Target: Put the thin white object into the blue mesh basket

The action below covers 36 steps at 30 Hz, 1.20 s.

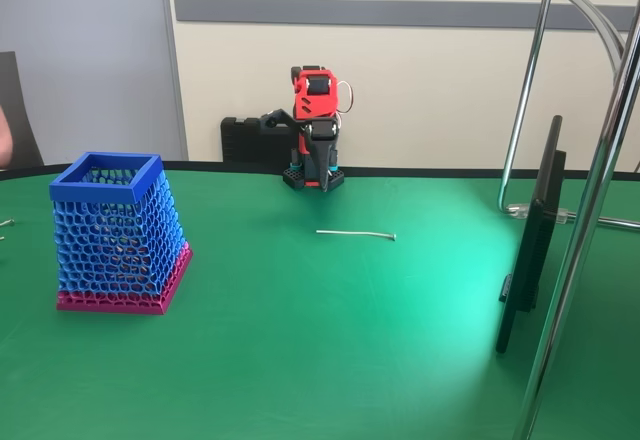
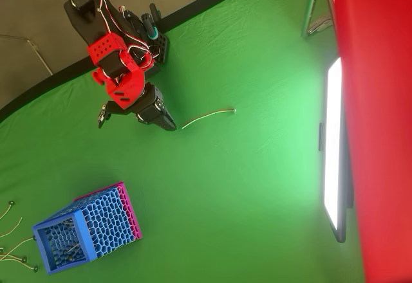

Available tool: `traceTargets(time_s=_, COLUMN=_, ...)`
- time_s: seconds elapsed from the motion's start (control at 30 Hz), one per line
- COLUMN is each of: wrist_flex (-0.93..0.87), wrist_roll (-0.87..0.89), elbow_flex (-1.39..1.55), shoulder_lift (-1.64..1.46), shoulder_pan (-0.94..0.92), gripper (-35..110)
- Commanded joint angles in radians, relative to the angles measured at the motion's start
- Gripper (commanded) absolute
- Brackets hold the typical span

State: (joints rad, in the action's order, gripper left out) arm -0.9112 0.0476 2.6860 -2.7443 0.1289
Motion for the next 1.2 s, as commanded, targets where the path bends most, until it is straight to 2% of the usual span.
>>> traceTargets(time_s=0.0, wrist_flex=-0.014, wrist_roll=0.029, elbow_flex=-0.069, shoulder_lift=0.049, shoulder_pan=0.025, gripper=1)
traceTargets(time_s=0.83, wrist_flex=-0.137, wrist_roll=0.284, elbow_flex=-0.512, shoulder_lift=0.690, shoulder_pan=0.117, gripper=1)
traceTargets(time_s=1.17, wrist_flex=-0.152, wrist_roll=0.331, elbow_flex=-0.589, shoulder_lift=0.795, shoulder_pan=0.212, gripper=1)
